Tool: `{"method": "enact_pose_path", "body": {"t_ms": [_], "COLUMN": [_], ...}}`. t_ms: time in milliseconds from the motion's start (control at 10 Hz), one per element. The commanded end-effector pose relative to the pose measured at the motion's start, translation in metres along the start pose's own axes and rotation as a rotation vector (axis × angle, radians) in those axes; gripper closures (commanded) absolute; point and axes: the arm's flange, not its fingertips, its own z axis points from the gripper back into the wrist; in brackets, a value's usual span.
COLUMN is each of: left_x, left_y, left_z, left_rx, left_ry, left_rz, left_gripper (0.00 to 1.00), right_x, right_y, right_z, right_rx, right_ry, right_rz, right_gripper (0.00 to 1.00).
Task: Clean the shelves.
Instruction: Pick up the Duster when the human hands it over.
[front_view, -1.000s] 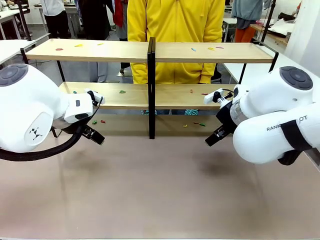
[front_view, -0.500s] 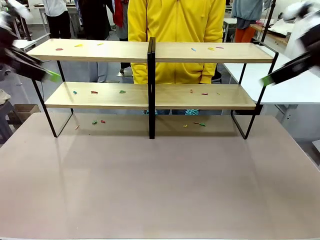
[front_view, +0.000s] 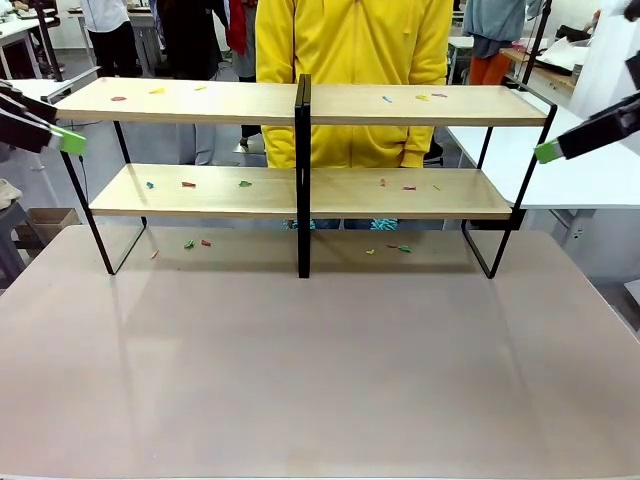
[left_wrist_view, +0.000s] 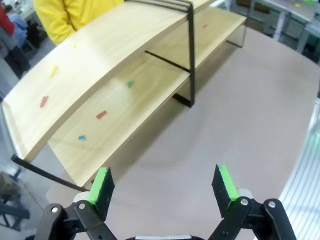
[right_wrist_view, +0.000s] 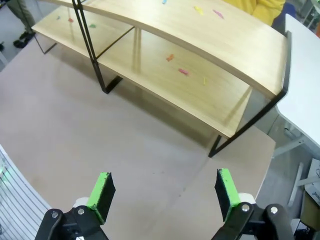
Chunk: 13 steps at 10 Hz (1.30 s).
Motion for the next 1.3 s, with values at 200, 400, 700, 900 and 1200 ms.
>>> {"method": "enact_pose_path", "body": {"t_ms": [200, 400, 700, 900, 1200], "left_x": [0.015, 0.016, 0.013, 0.019, 0.024], "left_y": [0.016, 0.011, 0.010, -0.002, -0.012], "left_z": [0.019, 0.030, 0.035, 0.043, 0.042], "left_rx": [0.023, 0.142, 0.158, 0.196, 0.188], "left_ry": [-0.018, -0.072, -0.070, -0.137, -0.122], "left_rz": [0.015, 0.098, 0.210, 0.238, 0.207], "left_gripper": [0.00, 0.00, 0.00, 0.00, 0.00], "right_x": [0.009, 0.008, 0.007, 0.007, 0.003], "right_y": [-0.006, -0.008, -0.009, -0.012, -0.014], "right_z": [-0.008, -0.007, -0.012, -0.019, -0.019], "right_rx": [0.086, 0.084, 0.047, 0.083, 0.085], "right_ry": [-0.021, -0.021, -0.024, -0.011, -0.013], "right_rz": [-0.019, -0.013, -0.024, -0.021, -0.021], "right_gripper": [0.00, 0.00, 0.00, 0.00, 0.00]}}
